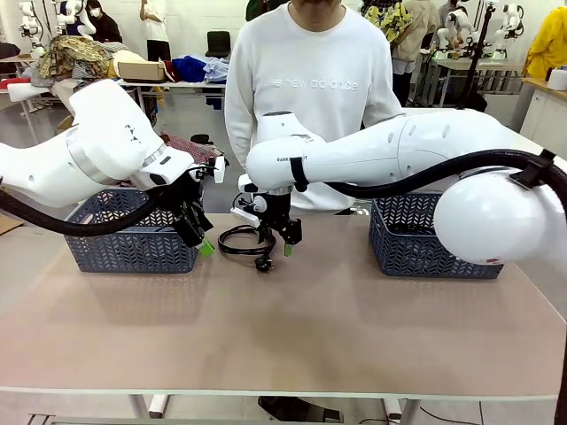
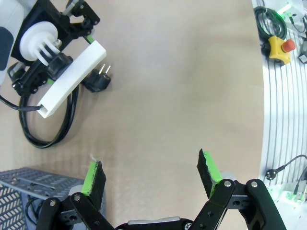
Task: Organize the cables according to human instructions.
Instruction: Pick up a bundle of cables and place it in the basket indicated by the human.
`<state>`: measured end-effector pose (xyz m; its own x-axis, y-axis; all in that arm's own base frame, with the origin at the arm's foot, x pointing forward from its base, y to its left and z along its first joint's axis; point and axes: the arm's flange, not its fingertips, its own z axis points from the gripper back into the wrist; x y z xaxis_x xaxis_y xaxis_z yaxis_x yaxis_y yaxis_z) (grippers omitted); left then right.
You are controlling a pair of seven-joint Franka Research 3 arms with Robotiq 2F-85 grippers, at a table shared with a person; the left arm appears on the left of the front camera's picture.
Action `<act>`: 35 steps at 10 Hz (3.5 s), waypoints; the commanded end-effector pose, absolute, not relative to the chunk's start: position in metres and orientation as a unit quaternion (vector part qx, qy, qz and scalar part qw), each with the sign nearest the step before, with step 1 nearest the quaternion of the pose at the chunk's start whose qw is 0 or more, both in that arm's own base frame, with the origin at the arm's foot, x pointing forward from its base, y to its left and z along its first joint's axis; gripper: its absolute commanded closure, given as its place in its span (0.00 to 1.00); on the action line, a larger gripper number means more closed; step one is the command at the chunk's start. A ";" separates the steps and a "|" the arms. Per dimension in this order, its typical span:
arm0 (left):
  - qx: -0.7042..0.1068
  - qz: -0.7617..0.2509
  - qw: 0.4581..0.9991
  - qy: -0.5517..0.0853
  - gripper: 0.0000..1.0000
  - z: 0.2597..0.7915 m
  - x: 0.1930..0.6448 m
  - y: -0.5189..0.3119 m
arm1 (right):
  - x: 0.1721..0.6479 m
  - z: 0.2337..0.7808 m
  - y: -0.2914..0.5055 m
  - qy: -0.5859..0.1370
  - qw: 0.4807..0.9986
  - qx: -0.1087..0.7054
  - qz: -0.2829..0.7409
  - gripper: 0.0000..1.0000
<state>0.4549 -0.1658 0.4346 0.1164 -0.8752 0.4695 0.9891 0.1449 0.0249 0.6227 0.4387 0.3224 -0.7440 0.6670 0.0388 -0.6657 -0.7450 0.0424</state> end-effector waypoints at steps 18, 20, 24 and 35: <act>-0.149 -0.636 0.733 -0.191 0.00 0.436 0.456 -0.165 | 0.648 0.316 0.459 0.041 0.389 0.029 0.920 0.97; -0.149 -0.636 0.733 -0.191 0.00 0.436 0.456 -0.165 | 0.647 0.317 0.459 0.039 0.389 0.032 0.920 1.00; -0.149 -0.636 0.733 -0.191 0.00 0.436 0.456 -0.165 | 0.646 0.320 0.456 0.034 0.397 0.035 0.917 1.00; -0.149 -0.636 0.733 -0.191 0.00 0.436 0.456 -0.165 | 0.607 0.455 0.388 0.076 0.528 -0.004 0.846 1.00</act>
<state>0.4549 -0.1658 0.4346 0.1165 -0.8752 0.4695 0.9891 0.1450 0.0250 0.6229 0.4007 0.4506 -0.4897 0.8695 -0.0649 -0.8696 -0.4817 0.1083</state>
